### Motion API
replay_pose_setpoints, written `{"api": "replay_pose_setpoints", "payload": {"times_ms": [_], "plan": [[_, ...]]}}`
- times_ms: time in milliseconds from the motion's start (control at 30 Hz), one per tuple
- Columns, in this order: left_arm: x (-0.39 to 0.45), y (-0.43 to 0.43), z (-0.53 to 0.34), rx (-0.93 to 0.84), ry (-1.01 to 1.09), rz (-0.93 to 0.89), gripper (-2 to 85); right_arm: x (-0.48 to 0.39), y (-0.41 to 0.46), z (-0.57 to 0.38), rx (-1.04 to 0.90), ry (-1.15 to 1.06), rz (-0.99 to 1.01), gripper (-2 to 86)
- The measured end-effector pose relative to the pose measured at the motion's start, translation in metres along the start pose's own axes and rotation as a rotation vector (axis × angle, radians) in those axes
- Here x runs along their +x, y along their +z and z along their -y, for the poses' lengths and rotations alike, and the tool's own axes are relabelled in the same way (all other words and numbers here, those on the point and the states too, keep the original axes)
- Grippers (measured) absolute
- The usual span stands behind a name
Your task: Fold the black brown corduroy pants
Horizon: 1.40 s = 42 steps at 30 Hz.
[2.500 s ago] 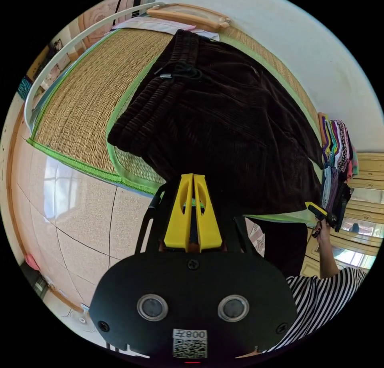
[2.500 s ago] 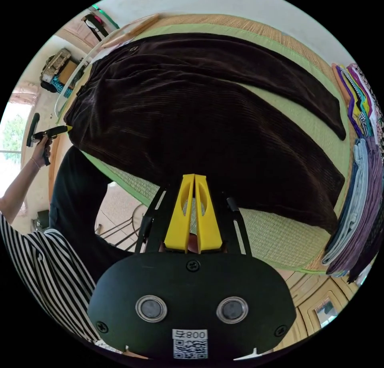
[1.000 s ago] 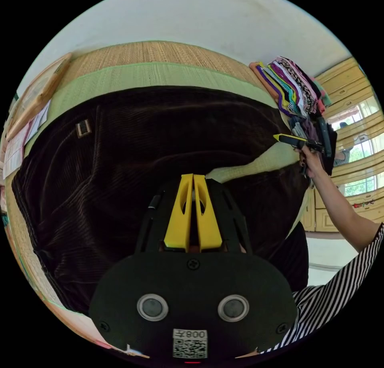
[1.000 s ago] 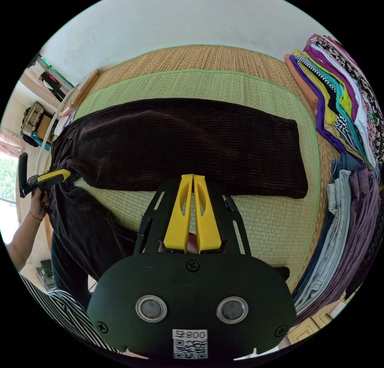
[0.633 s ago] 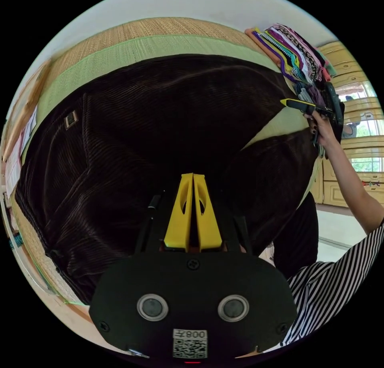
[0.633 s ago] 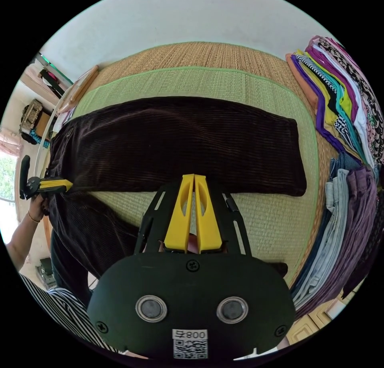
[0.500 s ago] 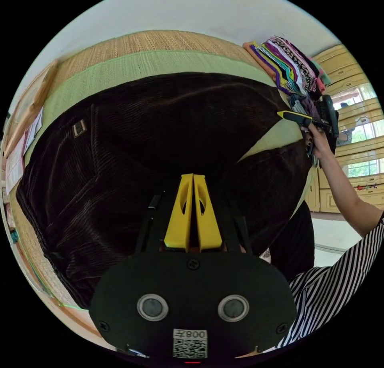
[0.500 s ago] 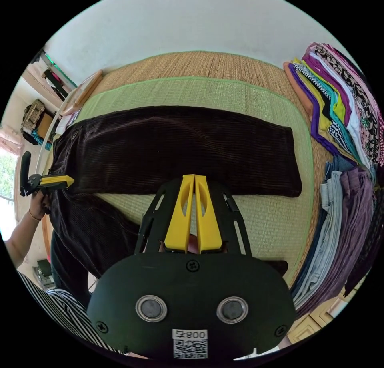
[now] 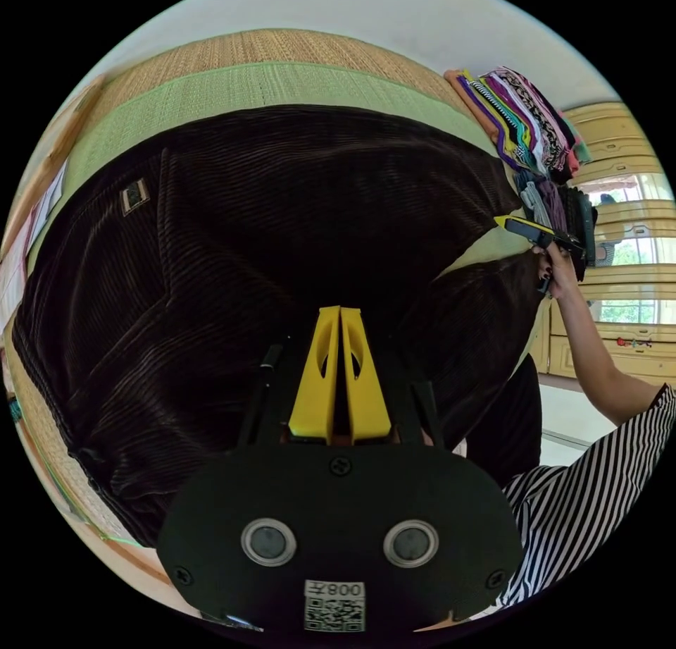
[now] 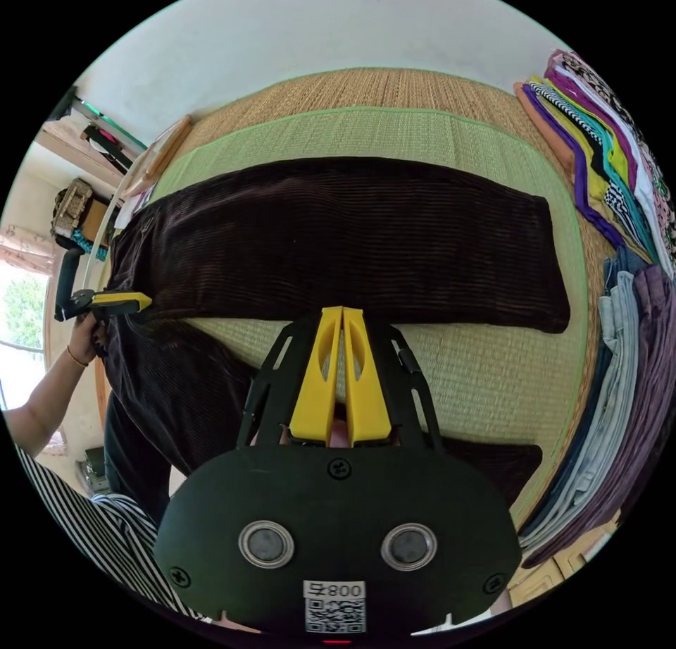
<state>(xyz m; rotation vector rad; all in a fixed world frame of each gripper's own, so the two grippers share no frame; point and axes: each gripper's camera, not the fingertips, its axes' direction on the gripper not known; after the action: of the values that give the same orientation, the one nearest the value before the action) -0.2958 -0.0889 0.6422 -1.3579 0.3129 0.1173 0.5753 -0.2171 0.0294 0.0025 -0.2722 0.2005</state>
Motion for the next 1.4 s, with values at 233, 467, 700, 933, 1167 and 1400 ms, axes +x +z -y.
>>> {"api": "replay_pose_setpoints", "payload": {"times_ms": [233, 467, 700, 933, 1167, 1400], "plan": [[0.04, -0.003, 0.043, -0.003, 0.058, 0.019, 0.2, 0.034, -0.036, -0.026, 0.121, 0.085, 0.038, 0.4], [0.092, -0.021, 0.101, 0.13, 0.165, -0.132, 1.5, 0.114, -0.105, -0.076, 0.34, 0.335, -0.156, 3.8], [0.203, 0.01, 0.209, 0.151, 0.406, -0.262, 6.8, 0.182, -0.123, -0.096, 0.33, 0.418, -0.134, 7.9], [0.331, 0.05, 0.309, 0.126, 0.555, -0.233, 8.7, 0.207, -0.127, -0.105, 0.309, 0.373, -0.127, 8.3], [0.402, 0.087, 0.341, 0.057, 0.614, 0.074, 5.7, 0.225, -0.135, -0.124, 0.324, 0.351, -0.079, 6.9], [0.434, 0.077, 0.332, 0.089, 0.676, 0.081, 2.6, 0.239, -0.164, -0.153, 0.407, 0.346, 0.016, 3.0]]}}
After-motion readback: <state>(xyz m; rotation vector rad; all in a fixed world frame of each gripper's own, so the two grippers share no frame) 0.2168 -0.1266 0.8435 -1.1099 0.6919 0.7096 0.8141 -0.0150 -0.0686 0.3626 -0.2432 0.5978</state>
